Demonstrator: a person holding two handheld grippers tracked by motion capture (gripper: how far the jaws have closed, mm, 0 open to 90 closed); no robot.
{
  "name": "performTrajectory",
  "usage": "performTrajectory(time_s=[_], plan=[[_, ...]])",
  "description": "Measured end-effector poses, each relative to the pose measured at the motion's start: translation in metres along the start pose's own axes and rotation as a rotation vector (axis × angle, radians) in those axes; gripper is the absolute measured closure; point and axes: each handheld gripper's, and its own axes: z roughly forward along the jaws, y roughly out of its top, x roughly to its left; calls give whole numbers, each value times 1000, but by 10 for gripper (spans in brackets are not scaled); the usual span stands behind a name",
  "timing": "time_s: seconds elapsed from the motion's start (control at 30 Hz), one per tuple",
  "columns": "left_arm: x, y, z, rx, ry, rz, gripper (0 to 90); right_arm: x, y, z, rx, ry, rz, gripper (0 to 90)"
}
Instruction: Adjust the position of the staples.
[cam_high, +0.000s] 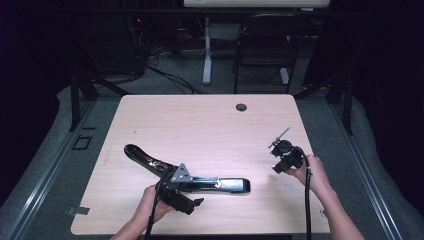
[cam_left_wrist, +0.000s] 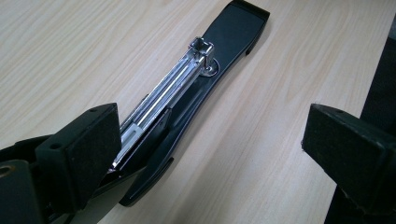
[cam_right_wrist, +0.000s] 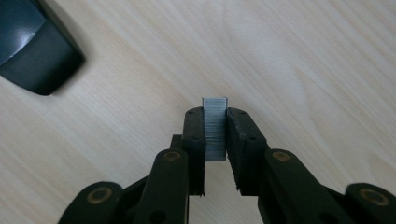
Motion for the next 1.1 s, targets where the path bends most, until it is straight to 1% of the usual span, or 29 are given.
performTrajectory(time_s=[0.03,0.07,0.1,0.17,0.23,0.3,0.33,0.4,0.43,0.5,0.57,0.6,0.63,0.67,0.73,0.77,0.9,0.97,1.0,1.03,1.07,1.1], plan=[[0,0,0,1,1,0,51,3,0,0,-3,0,0,778],[0,0,-1,2,0,0,51,6,0,-1,10,-5,-15,778],[0,0,-1,-1,1,2,51,9,0,0,7,4,-19,778],[0,0,-1,0,0,-1,51,13,0,0,20,4,-33,778],[1,-1,-2,-5,0,-2,51,19,0,2,16,15,-36,778],[1,-1,-2,-4,2,-1,51,22,0,3,32,10,-54,778],[2,-1,-2,-5,3,-2,50,26,0,5,25,18,-56,778],[2,-1,-3,-5,3,-6,50,31,0,7,31,21,-67,778],[2,-1,-4,-5,3,-6,50,32,0,7,41,17,-79,777],[1,-1,-4,-9,6,-6,50,37,-1,9,40,26,-83,778],[1,-2,-5,-13,7,-10,48,40,-1,10,48,24,-97,778],[1,-2,-5,-15,3,-11,47,41,0,10,63,20,-112,778],[1,-2,-6,-14,-2,-10,41,43,0,11,64,25,-110,777],[1,-2,-6,-14,-4,-13,36,43,-1,13,65,22,-120,777],[0,-2,-6,-11,-13,-14,23,45,-1,15,72,13,-121,777],[-1,-2,-6,-8,-14,-19,23,45,-1,16,70,21,-119,777],[-3,-2,-6,9,-26,-10,12,46,-1,16,80,18,-130,777],[-4,-2,-5,16,-32,-13,3,48,-2,19,83,12,-131,776],[-4,-3,-4,20,-44,-16,3,48,-1,20,94,7,-134,776],[-4,-3,-4,23,-45,-14,2,49,-1,21,102,-3,-144,776],[-4,-4,-4,27,-44,-12,3,50,-1,22,103,-3,-143,776],[-4,-4,-4,31,-53,-18,3,50,-1,23,105,-2,-145,776]])
